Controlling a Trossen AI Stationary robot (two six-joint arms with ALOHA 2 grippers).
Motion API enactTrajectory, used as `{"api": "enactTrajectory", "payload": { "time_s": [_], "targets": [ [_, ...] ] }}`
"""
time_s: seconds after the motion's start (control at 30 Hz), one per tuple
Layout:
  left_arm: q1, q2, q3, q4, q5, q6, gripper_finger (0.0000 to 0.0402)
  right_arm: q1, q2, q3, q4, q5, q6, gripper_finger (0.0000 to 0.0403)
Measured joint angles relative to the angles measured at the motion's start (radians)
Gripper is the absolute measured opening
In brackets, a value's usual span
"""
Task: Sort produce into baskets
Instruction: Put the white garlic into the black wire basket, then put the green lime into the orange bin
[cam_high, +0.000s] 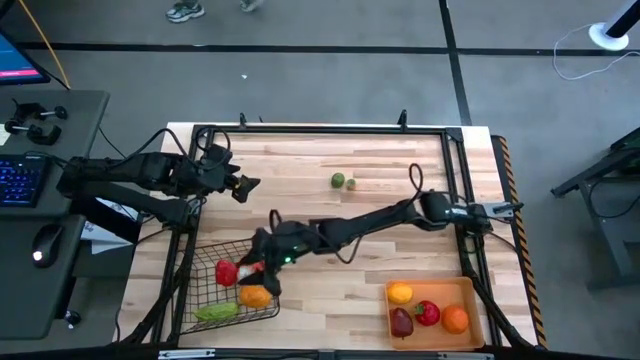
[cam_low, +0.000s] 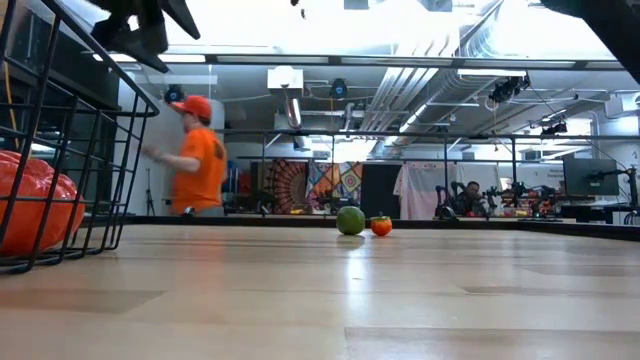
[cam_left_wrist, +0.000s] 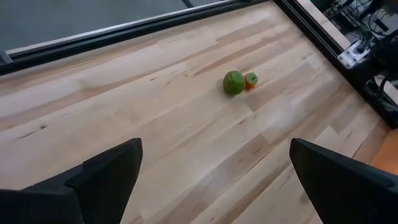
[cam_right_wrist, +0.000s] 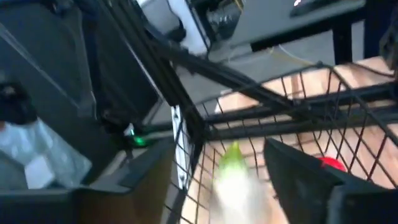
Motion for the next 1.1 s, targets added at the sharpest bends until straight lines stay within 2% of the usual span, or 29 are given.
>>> {"api": "enactTrajectory", "payload": {
  "time_s": [0.17, 0.33, 0.57, 0.67, 0.77, 0.9, 1.0, 1.1],
  "targets": [
    [0.0, 0.0, 0.0, 0.02, -0.001, -0.001, 0.0395, -0.006, 0.02, 0.161, -0.309, -0.027, -0.144, 0.0296],
    [0.002, 0.0, 0.0, 0.023, -0.01, 0.0, 0.0395, -0.04, 0.012, 0.332, -0.761, -0.023, -0.375, 0.0306],
    [0.058, 0.0, 0.0, 0.023, -0.02, 0.064, 0.0395, -0.147, -0.186, 0.123, -1.149, 0.092, -0.524, 0.0306],
    [0.096, 0.005, 0.0, 0.037, 0.001, 0.109, 0.0395, -0.216, -0.296, -0.073, -1.16, 0.096, -0.498, 0.0306],
    [0.136, 0.014, 0.0, 0.046, 0.029, 0.148, 0.0395, -0.287, -0.437, -0.31, -1.039, 0.144, -0.421, 0.0307],
    [0.192, 0.038, 0.0, 0.046, 0.114, 0.239, 0.0395, -0.387, -0.542, -0.564, -0.858, 0.242, -0.188, 0.0307],
    [0.235, 0.063, 0.0, 0.048, 0.189, 0.314, 0.0395, -0.467, -0.547, -0.626, -0.784, 0.245, 0.062, 0.0307],
    [0.272, 0.094, 0.0, 0.064, 0.248, 0.392, 0.0395, -0.53, -0.505, -0.623, -0.746, 0.245, 0.195, 0.0307]
  ]
}}
